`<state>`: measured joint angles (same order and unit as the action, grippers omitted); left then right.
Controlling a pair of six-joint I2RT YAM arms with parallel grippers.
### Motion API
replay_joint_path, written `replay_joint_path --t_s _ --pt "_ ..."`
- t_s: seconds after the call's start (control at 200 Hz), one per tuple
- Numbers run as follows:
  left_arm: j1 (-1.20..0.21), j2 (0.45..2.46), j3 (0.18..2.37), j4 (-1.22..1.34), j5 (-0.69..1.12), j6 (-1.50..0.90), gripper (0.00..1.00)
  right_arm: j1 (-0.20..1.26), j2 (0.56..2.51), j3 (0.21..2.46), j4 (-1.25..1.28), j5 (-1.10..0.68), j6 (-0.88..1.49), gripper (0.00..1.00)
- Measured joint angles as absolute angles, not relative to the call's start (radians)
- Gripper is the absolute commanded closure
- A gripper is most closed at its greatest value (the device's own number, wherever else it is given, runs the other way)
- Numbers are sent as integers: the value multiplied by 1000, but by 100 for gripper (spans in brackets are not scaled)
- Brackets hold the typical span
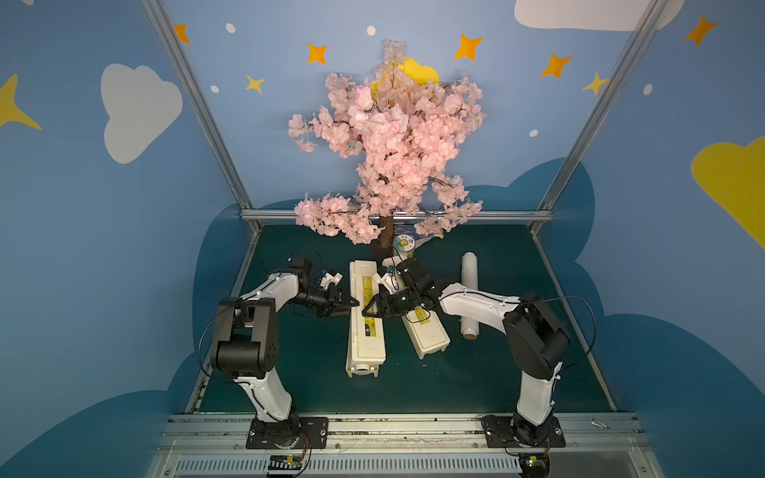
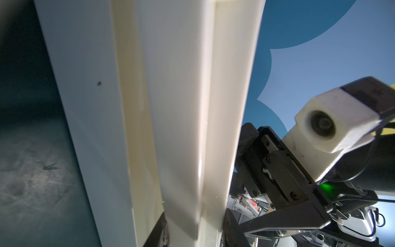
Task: Put plastic wrap rolls into dispensers
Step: Close the lid on the plastic wrap cutting box.
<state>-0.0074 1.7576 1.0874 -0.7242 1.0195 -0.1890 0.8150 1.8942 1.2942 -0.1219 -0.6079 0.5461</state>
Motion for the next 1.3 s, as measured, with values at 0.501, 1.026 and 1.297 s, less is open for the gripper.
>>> replay_joint_path --t_s 0.501,1.026,1.297 --pt "-9 1806 1129 -823 939 -84 64 820 1888 1294 -174 -614 546 29" --pt "-47 1826 1171 -888 858 -48 57 858 1888 1296 -217 -583 519 30" --pt "-57 1826 1188 -906 825 -49 55 868 1887 1304 -230 -558 518 30"
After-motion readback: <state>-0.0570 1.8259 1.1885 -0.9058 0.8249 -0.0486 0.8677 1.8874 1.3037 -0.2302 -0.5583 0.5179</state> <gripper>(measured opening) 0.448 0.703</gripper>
